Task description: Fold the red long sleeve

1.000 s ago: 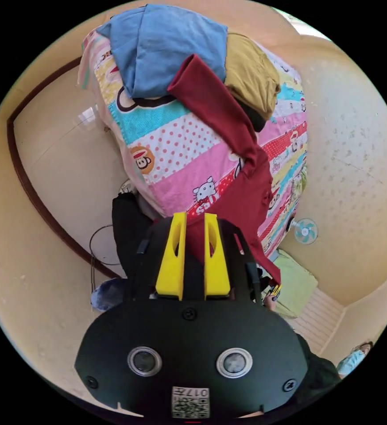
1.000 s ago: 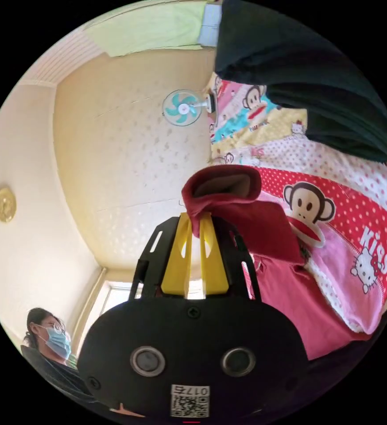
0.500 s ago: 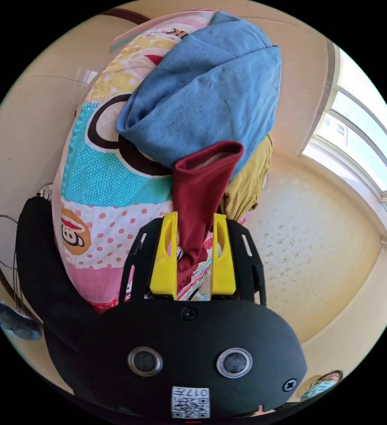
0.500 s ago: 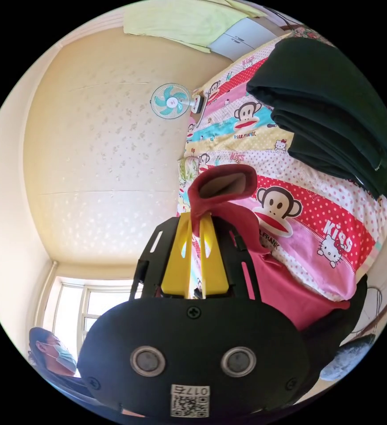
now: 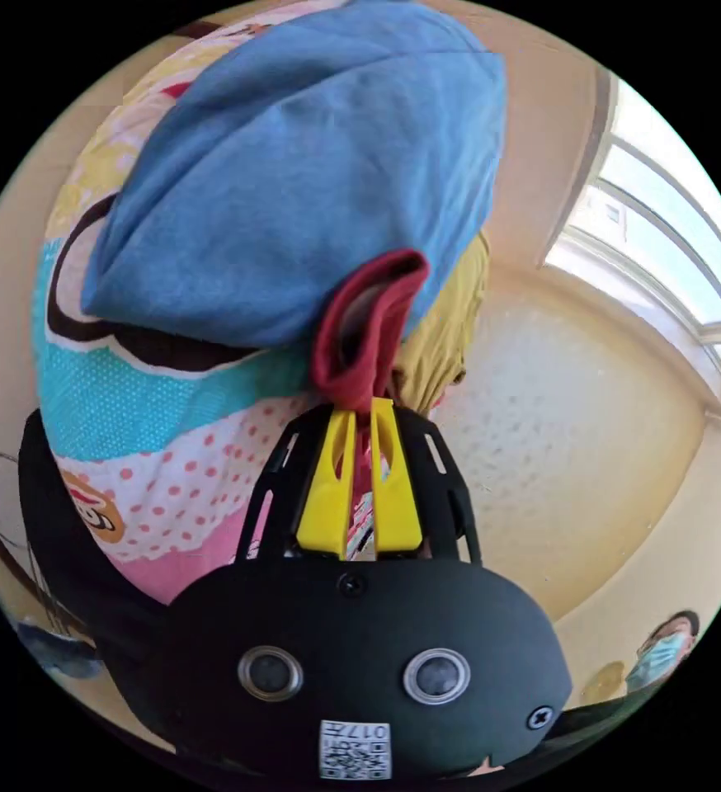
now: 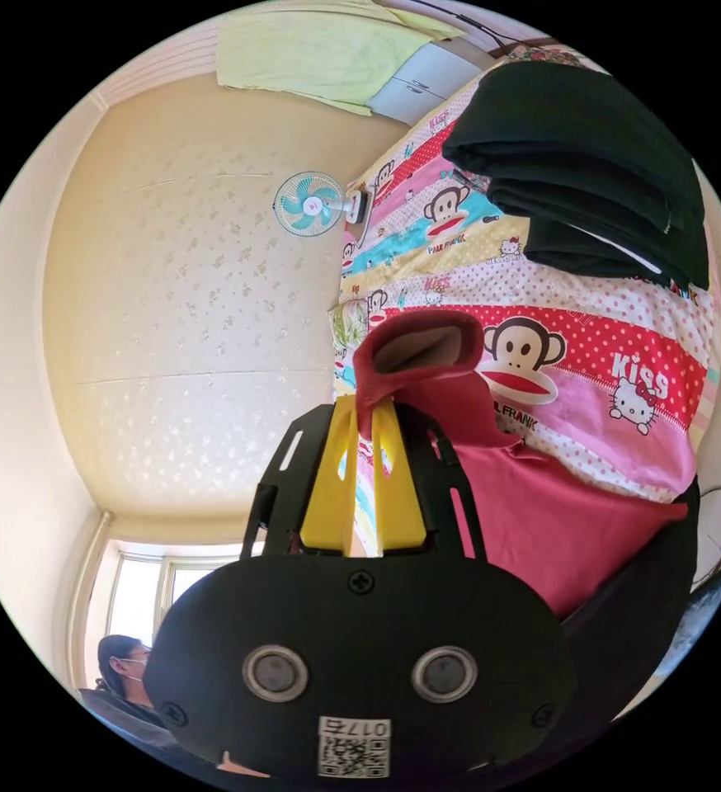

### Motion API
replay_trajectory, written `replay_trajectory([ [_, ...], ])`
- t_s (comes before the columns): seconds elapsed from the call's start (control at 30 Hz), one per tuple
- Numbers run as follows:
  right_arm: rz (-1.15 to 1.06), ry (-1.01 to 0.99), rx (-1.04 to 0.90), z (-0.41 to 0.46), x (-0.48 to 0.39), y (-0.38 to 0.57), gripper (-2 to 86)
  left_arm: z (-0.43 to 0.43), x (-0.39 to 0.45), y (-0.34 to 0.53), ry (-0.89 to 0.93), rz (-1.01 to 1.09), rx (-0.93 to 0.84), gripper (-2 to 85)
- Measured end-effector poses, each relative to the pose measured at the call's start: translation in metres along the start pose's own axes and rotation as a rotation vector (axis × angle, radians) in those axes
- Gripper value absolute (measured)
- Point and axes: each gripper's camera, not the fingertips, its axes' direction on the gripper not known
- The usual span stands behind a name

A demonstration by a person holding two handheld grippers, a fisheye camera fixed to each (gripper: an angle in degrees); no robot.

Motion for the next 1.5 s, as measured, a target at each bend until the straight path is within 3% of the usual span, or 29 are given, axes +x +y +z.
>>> replay_trajectory([
  [0.13, 0.018, -0.03, 0.02, -0.006, 0.014, 0.023, 3.4, -0.005, 0.122, 0.052, -0.073, 0.496, -0.122, 2.5],
  [0.27, 0.048, -0.053, 0.041, -0.013, 0.034, 0.04, 3.4, 0.057, 0.217, 0.14, -0.044, 0.903, -0.348, 3.0],
  [0.4, 0.03, -0.065, 0.033, -0.012, 0.045, 0.053, 3.4, 0.145, 0.222, 0.233, 0.002, 1.065, -0.585, 4.2],
  [0.53, 0.007, -0.065, 0.028, -0.005, 0.051, 0.061, 3.4, 0.249, 0.164, 0.344, -0.243, 1.318, -0.86, 7.2],
  [0.57, -0.02, -0.051, 0.022, 0.0, 0.048, 0.063, 3.5, 0.265, 0.146, 0.362, -0.339, 1.339, -0.914, 7.4],
  [0.67, -0.18, 0.051, -0.057, 0.028, 0.024, 0.069, 3.5, 0.257, 0.122, 0.368, -0.248, 1.25, -0.991, 7.6],
  [0.77, -0.453, 0.163, -0.209, 0.083, -0.022, 0.096, 3.6, 0.234, 0.098, 0.347, -0.327, 1.176, -0.983, 7.8],
  [0.93, -0.889, 0.269, -0.519, 0.218, -0.075, 0.2, 3.9, 0.184, 0.054, 0.293, -0.5, 1.076, -0.927, 7.8],
  [1.07, -1.113, 0.366, -0.795, 0.337, -0.043, 0.308, 4.0, 0.141, 0.026, 0.255, -0.641, 0.993, -0.844, 7.8],
  [1.13, -1.1, 0.44, -0.864, 0.371, -0.017, 0.332, 4.0, 0.127, 0.026, 0.25, -0.648, 0.99, -0.808, 7.8],
  [1.23, -0.894, 0.313, -0.83, 0.372, 0.005, 0.315, 4.0, 0.128, 0.046, 0.267, -0.594, 1.104, -0.797, 8.0],
  [1.4, -0.49, 0.016, -0.506, 0.279, 0.025, 0.189, 3.8, 0.199, 0.076, 0.327, -0.467, 1.328, -0.914, 9.9],
  [1.5, -0.425, -0.032, -0.327, 0.206, 0.026, 0.129, 3.6, 0.264, 0.078, 0.372, -0.445, 1.457, -0.994, 10.2],
])
